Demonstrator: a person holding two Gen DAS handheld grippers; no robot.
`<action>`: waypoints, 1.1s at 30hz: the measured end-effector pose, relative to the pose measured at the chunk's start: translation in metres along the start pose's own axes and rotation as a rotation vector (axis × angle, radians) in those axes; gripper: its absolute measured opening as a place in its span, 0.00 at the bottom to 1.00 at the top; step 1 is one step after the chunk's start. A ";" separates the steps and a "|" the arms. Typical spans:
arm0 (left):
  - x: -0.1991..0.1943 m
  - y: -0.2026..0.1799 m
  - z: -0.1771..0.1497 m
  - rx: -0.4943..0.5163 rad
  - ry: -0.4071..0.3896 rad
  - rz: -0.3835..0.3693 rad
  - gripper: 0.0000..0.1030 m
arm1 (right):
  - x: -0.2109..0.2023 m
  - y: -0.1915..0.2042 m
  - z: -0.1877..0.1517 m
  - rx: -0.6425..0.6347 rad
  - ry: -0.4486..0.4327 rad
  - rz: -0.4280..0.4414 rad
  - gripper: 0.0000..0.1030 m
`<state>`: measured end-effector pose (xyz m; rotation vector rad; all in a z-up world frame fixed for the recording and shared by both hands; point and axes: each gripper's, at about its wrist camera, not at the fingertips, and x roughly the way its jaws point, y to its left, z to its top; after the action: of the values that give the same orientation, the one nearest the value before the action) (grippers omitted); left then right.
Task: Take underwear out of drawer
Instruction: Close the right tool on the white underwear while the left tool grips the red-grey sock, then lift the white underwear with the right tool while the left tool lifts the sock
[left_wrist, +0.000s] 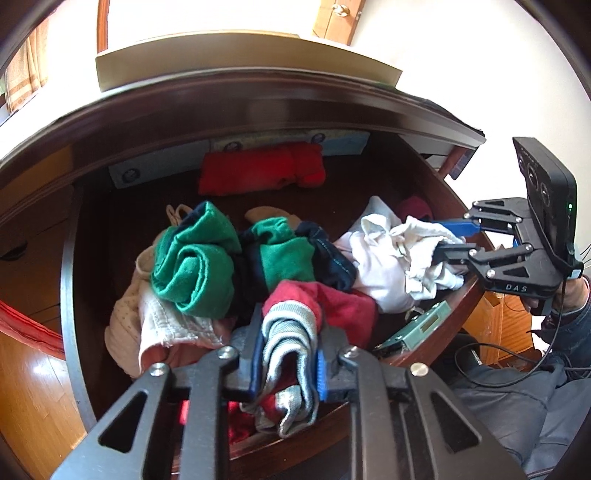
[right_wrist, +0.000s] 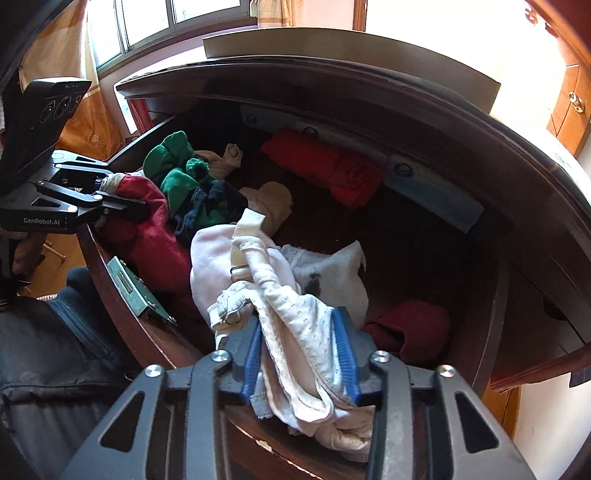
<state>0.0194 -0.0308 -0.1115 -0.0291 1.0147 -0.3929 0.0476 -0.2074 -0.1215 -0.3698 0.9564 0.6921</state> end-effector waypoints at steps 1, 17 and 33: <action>-0.002 0.000 0.000 0.000 -0.010 -0.003 0.18 | -0.002 0.001 -0.001 -0.003 -0.012 -0.004 0.26; -0.028 -0.002 0.000 -0.008 -0.136 0.015 0.17 | -0.036 0.005 -0.016 0.078 -0.223 -0.026 0.20; -0.060 -0.010 0.003 0.022 -0.188 -0.003 0.16 | -0.062 0.002 -0.030 0.110 -0.304 0.001 0.20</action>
<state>-0.0088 -0.0204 -0.0586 -0.0474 0.8245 -0.3966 0.0037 -0.2466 -0.0853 -0.1609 0.7023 0.6716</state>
